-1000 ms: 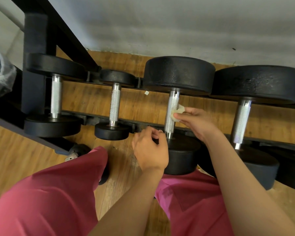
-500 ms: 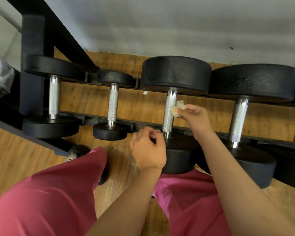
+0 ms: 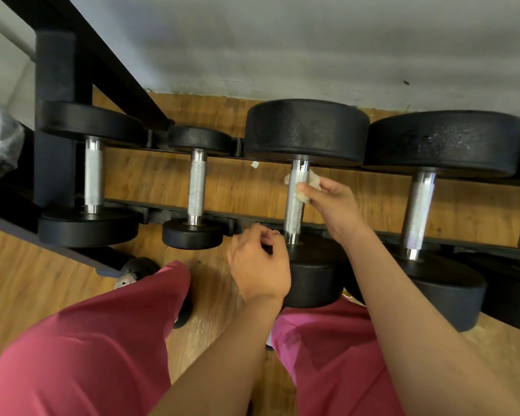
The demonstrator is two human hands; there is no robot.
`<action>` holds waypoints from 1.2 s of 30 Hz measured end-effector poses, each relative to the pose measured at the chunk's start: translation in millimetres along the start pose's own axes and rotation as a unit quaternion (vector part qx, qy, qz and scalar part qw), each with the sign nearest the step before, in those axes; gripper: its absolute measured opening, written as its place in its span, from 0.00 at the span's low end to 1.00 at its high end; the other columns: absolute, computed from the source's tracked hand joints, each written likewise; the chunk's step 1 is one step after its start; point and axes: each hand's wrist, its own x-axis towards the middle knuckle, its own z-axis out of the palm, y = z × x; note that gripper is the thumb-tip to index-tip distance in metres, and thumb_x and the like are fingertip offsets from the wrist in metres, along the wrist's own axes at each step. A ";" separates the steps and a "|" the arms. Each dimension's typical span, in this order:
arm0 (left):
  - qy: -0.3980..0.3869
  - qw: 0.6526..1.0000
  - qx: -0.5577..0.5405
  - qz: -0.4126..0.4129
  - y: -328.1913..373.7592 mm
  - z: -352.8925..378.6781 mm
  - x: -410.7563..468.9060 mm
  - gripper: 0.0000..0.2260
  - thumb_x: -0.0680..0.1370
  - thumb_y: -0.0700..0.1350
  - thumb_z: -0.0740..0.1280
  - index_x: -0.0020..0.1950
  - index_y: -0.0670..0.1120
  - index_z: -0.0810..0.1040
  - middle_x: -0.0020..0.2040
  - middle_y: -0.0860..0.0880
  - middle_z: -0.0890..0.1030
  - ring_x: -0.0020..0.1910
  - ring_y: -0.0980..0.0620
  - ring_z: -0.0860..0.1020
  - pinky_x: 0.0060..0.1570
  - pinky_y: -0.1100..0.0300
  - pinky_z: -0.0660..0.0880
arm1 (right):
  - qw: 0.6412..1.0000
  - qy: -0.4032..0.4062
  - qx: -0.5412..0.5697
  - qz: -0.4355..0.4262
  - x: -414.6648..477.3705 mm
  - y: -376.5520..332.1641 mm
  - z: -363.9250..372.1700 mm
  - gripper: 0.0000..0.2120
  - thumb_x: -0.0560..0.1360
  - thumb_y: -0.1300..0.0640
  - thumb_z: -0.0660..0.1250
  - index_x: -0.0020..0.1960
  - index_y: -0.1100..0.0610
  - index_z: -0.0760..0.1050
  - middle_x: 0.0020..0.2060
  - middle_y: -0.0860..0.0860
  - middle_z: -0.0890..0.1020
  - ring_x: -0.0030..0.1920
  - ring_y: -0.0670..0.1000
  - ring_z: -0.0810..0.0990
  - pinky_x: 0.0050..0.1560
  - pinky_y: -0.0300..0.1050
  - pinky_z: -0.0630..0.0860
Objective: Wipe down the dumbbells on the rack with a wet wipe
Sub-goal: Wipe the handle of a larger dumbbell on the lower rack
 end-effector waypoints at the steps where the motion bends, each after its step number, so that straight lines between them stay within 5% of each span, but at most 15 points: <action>1: -0.001 1.000 0.002 -0.001 -0.2 0.2 -0.1 0.06 0.76 0.49 0.61 0.40 0.51 0.73 0.36 0.58 0.74 0.47 0.56 0.67 0.49 0.65 0.58 | 1.000 0.002 -0.004 0.000 0.7 -0.1 1.7 0.12 0.74 0.60 0.72 0.58 0.56 0.81 0.53 0.50 0.85 0.57 0.48 0.82 0.65 0.49 0.74; 7: -0.002 1.000 0.008 -0.005 -1.1 -0.2 0.1 0.07 0.78 0.46 0.63 0.40 0.50 0.73 0.37 0.56 0.75 0.47 0.56 0.67 0.48 0.67 0.57 | 0.994 0.098 -0.024 -0.047 -3.9 0.7 -1.3 0.04 0.74 0.60 0.72 0.45 0.61 0.81 0.46 0.54 0.85 0.50 0.49 0.83 0.52 0.40 0.77; 10: 0.001 1.000 0.005 -0.006 -1.9 0.7 -0.3 0.07 0.77 0.50 0.61 0.39 0.51 0.73 0.38 0.55 0.76 0.48 0.57 0.66 0.49 0.70 0.55 | 0.991 0.123 0.008 -0.044 -1.8 -5.5 1.3 0.02 0.75 0.61 0.71 0.44 0.55 0.81 0.45 0.48 0.84 0.49 0.46 0.82 0.47 0.36 0.78; 18: 0.007 1.000 0.010 0.012 -3.2 0.0 0.6 0.12 0.73 0.56 0.55 0.39 0.52 0.73 0.36 0.56 0.75 0.46 0.56 0.68 0.50 0.73 0.55 | 0.998 0.048 0.046 0.013 2.7 -13.1 -4.5 0.12 0.76 0.62 0.70 0.59 0.57 0.79 0.56 0.52 0.83 0.60 0.49 0.80 0.69 0.49 0.71; 22: 0.017 1.000 0.005 0.020 -1.8 -0.9 0.5 0.14 0.71 0.58 0.52 0.39 0.52 0.73 0.36 0.55 0.76 0.45 0.54 0.70 0.52 0.86 0.44 | 1.000 0.015 -0.009 -0.012 -0.9 -16.1 -5.2 0.10 0.74 0.63 0.71 0.52 0.51 0.81 0.54 0.49 0.84 0.61 0.48 0.79 0.71 0.54 0.68; 31: 0.017 1.000 0.010 0.013 1.2 -0.9 -0.7 0.13 0.72 0.57 0.54 0.40 0.52 0.73 0.38 0.57 0.75 0.48 0.62 0.62 0.52 0.86 0.43 | 0.999 0.028 -0.022 -0.020 -1.9 -13.4 14.7 0.12 0.76 0.54 0.69 0.58 0.55 0.80 0.52 0.48 0.84 0.57 0.46 0.80 0.68 0.49 0.70; 36: 0.006 1.000 0.020 0.010 -0.8 -0.9 -1.0 0.09 0.75 0.53 0.59 0.41 0.50 0.74 0.39 0.57 0.75 0.49 0.62 0.61 0.53 0.79 0.51 | 0.993 0.102 0.037 -0.048 -0.6 -5.5 18.0 0.11 0.77 0.55 0.69 0.57 0.57 0.81 0.48 0.48 0.85 0.51 0.42 0.82 0.55 0.37 0.76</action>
